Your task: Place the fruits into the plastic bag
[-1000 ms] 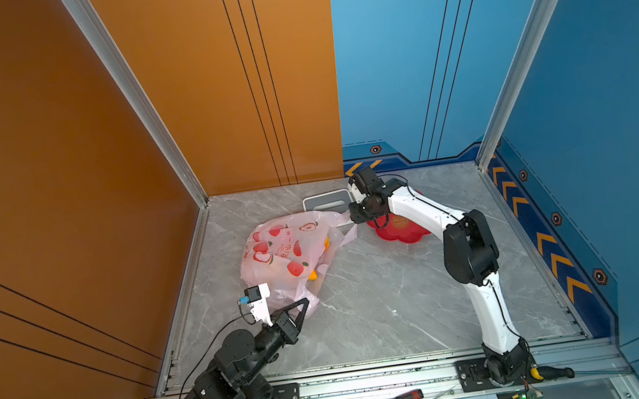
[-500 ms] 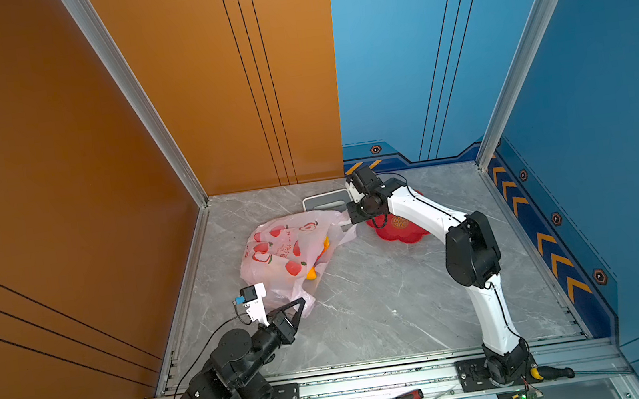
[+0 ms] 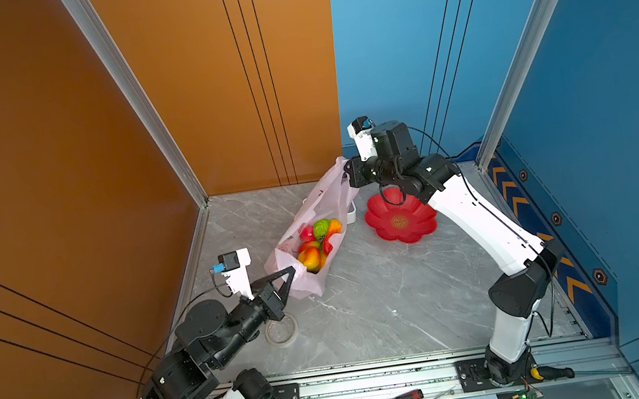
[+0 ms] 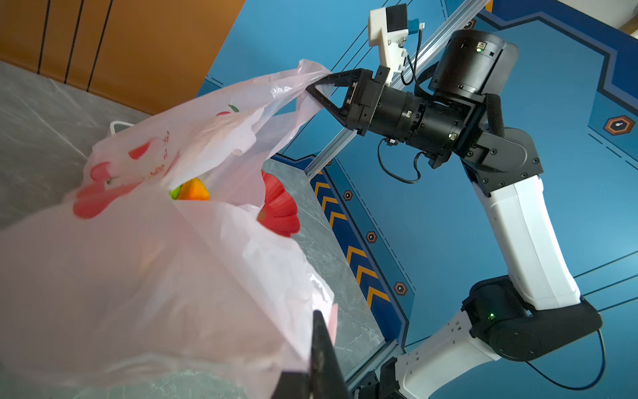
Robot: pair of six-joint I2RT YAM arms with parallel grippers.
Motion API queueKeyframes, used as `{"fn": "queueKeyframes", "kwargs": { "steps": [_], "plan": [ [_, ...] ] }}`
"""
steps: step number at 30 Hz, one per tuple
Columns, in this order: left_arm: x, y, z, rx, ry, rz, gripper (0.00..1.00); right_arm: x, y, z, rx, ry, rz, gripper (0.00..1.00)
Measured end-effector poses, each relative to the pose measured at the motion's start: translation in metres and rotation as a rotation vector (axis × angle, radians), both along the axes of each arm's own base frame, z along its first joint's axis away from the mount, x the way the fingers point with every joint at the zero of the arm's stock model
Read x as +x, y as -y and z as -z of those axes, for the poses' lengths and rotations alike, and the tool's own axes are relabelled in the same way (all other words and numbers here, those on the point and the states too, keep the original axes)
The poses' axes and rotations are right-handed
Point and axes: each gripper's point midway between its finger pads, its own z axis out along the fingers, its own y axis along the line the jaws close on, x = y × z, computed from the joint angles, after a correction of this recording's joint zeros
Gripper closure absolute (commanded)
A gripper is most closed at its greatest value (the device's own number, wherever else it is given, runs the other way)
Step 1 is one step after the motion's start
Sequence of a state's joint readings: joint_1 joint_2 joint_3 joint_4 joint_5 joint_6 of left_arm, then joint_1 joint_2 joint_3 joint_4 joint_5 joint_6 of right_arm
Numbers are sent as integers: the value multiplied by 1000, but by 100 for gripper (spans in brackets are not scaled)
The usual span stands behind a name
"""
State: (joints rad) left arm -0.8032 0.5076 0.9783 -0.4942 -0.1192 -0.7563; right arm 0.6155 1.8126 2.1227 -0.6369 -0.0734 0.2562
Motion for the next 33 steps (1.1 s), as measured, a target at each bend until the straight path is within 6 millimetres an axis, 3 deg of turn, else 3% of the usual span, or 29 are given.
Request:
{"fn": "queueKeyframes", "kwargs": {
  "steps": [4, 7, 13, 17, 22, 26, 29, 33],
  "plan": [
    [2, 2, -42, 9, 65, 6, 100, -10, 1, -36, 46, 60, -8, 100],
    [6, 7, -58, 22, 87, 14, 100, -18, 6, -55, 68, 90, -9, 100],
    [24, 28, -44, 91, 46, 35, 100, -38, 19, -70, 81, 106, -15, 100],
    [41, 36, -27, 134, -3, 26, 100, -47, 22, -39, 58, 44, -25, 100],
    [64, 40, 3, 160, -82, 1, 100, -55, 19, 38, 14, -114, -38, 100],
    [75, 40, 16, 150, -125, -9, 100, -66, 10, 86, -9, -232, -71, 100],
    [76, 40, 22, 139, -144, -5, 100, -79, 1, 100, -4, -283, -112, 100],
    [78, 40, 29, 128, -167, -2, 100, -88, -1, 91, 22, -279, -139, 100]
  ]
}}
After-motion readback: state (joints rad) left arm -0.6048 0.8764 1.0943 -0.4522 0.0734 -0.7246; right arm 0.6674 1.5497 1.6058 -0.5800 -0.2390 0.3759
